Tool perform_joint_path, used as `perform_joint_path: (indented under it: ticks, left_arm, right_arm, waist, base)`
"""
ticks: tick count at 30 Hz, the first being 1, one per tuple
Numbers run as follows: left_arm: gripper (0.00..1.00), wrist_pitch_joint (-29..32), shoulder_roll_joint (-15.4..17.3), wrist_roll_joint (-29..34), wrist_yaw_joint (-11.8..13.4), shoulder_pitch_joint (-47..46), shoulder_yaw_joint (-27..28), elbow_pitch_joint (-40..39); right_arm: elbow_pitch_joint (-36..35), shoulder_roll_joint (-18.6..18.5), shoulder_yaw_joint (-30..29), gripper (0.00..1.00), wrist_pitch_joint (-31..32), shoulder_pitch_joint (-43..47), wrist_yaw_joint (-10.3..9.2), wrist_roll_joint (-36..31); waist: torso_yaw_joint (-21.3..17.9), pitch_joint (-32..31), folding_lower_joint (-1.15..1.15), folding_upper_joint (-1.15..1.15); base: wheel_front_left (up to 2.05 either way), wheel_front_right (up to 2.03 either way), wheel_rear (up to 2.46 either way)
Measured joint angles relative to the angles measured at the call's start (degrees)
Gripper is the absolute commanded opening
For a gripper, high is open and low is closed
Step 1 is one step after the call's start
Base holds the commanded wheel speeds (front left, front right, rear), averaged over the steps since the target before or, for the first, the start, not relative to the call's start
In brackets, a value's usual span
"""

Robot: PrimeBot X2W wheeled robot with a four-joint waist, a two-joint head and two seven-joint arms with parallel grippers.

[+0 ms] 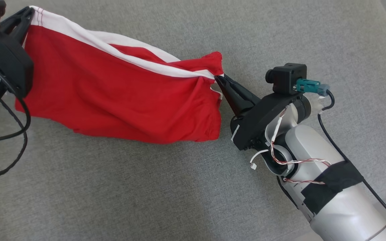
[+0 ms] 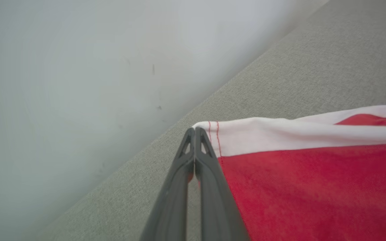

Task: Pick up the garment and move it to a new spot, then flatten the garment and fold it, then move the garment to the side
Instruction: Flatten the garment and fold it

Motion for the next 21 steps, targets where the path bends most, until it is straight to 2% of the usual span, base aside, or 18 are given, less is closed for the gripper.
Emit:
perform_joint_path:
  ticks: [7,8,9,10,11,17,21]
  left_arm:
    - [0.00,-3.5,-1.1,-1.1,0.0,-0.2,-3.3,3.6]
    - [0.15,-3.8,-1.5,-1.7,0.0,-0.2,-3.4,4.1]
    - [0.42,-4.3,-1.7,-2.4,0.0,-0.2,-3.9,4.5]
    - [0.99,-4.9,-1.8,-2.7,0.0,-0.3,-4.2,5.1]
    - [1.00,-5.4,-2.0,-2.8,0.0,-0.5,-4.6,6.1]
    - [1.00,-8.9,-2.8,-4.0,0.0,-1.4,-5.9,8.8]
    - [1.00,-12.1,-4.3,-6.6,0.0,-1.3,-6.0,10.2]
  right_arm:
    - [2.5,0.1,2.3,0.00,-1.5,-1.9,-0.24,0.0]
    - [2.7,0.1,2.3,0.00,-1.9,-2.1,-0.30,0.0]
    - [2.8,0.1,2.7,0.10,-2.4,-2.2,-0.51,0.1]
    - [2.8,0.1,3.3,0.41,-2.8,-2.3,-0.53,0.7]
    - [2.9,0.1,3.6,1.00,-3.3,-2.3,-0.53,1.0]
    - [4.7,0.1,3.6,1.00,-5.2,-3.3,-0.92,2.0]
    - [6.5,0.1,3.2,1.00,-6.9,-3.2,-0.42,2.0]
  waist:
    - [-0.5,1.8,0.00,0.00]
    - [-0.4,1.9,0.00,0.00]
    - [-0.3,2.0,0.00,0.00]
    - [-0.2,2.0,-0.01,0.00]
    - [-0.1,2.0,-0.01,0.00]
    - [0.5,1.4,-0.01,0.00]
    - [1.1,0.0,-0.01,-0.01]
  base:
    - [0.00,0.00,0.00]
    - [0.00,0.00,0.00]
    - [0.00,0.00,0.00]
    - [0.00,0.00,0.00]
    - [0.00,0.00,0.00]
    - [0.00,0.00,0.00]
    - [0.00,0.00,0.00]
